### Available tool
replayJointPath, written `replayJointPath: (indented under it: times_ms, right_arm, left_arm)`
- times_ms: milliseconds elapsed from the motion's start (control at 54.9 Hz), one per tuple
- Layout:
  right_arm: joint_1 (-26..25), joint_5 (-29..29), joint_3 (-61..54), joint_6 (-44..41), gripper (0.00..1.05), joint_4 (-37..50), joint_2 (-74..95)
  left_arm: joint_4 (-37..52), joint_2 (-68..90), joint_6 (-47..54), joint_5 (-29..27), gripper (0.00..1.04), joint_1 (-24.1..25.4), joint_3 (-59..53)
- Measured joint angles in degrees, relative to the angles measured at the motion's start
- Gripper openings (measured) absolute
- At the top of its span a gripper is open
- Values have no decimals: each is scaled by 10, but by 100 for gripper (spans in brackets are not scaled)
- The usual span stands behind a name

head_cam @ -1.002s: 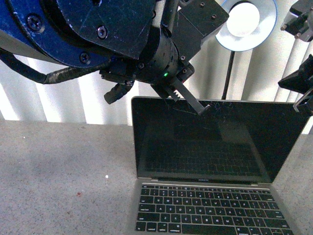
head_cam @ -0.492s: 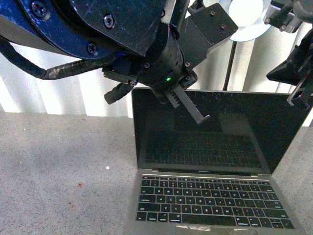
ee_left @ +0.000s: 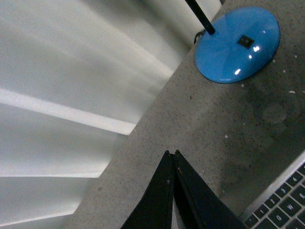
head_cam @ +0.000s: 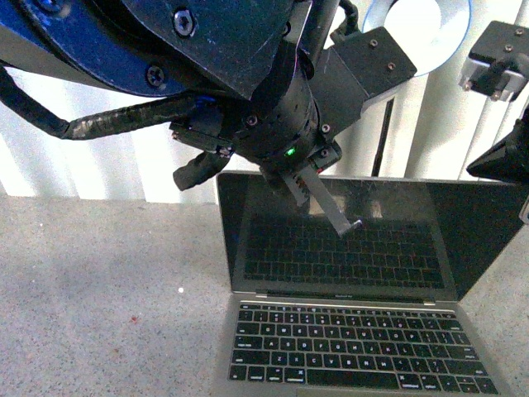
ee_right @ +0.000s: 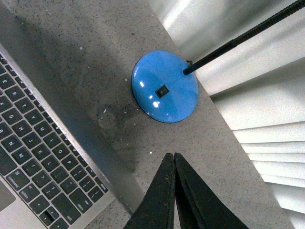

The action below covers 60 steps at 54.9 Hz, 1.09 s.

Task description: Close laptop

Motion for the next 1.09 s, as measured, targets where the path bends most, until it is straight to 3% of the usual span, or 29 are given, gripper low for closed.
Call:
replayJointPath:
  times_ms: [437,1093]
  right_arm:
    - [7,4,-29,-31,3,-18,-10]
    - [30,-1,-79,-25,3,-30,-19]
  left_arm:
    - [-37,-9,22,31,4,-22,-34]
    - [-25,-30,19,54,4,-11,-89]
